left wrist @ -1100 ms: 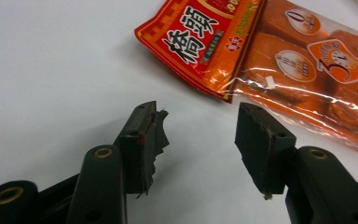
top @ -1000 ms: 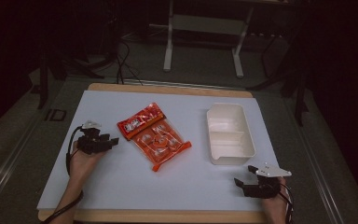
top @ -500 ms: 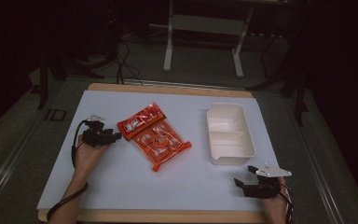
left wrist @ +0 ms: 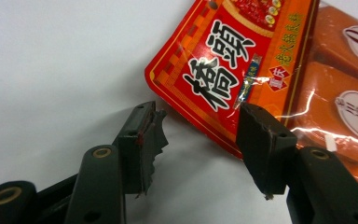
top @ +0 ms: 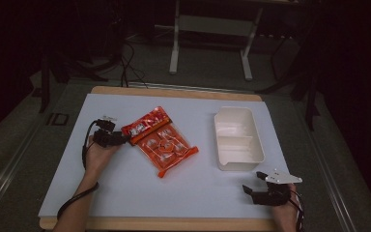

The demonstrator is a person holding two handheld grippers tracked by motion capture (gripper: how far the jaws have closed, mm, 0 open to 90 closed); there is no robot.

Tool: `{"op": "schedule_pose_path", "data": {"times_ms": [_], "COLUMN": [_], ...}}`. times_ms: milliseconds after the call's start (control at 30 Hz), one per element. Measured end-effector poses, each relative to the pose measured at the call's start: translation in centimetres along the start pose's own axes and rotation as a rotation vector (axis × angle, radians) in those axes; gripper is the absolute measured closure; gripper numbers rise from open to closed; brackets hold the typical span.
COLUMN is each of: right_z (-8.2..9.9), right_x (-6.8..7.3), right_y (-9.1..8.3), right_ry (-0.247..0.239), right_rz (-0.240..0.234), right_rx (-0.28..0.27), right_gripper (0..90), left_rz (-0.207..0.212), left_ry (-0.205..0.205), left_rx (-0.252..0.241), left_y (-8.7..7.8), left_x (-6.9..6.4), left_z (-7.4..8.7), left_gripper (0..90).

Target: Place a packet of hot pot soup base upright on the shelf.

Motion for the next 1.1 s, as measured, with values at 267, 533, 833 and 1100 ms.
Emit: {"op": "schedule_pose_path", "data": {"times_ms": [267,533,833,1100], "right_z": [0.0,0.0,0.0,0.1], "right_x": [0.0,0.1,0.1,0.1], "right_y": [0.0,0.0,0.0,0.1], "right_ry": [-0.002,-0.003,-0.006,-0.008], "right_rz": [-0.002,-0.005,-0.009,-0.013], "right_rx": [-0.001,0.000,0.002,0.005], "right_gripper": [18.8,18.8,18.8,18.8], "left_rz": [0.046,0.059,0.127,0.142], "left_ry": [0.033,0.053,0.017,0.032], "left_rx": [-0.018,0.003,-0.027,-0.024], "left_y": [0.3,1.3,2.1,2.6], "left_x": [-1.8,-2.8,-3.4,-3.9], "left_z": [-0.6,-0.7,-0.6,-0.5], "left_gripper": [54.6,59.9,67.3,76.4]}}
Point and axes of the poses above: each handheld gripper's, and its own axes: y roughly forward along the jaws, z roughly out of its underside, x roughly to its left, the point moved 10 cm from there along y, roughly forward along the jaws, and after that the axes turned 10 degrees about -x, right-handed, at the moved point
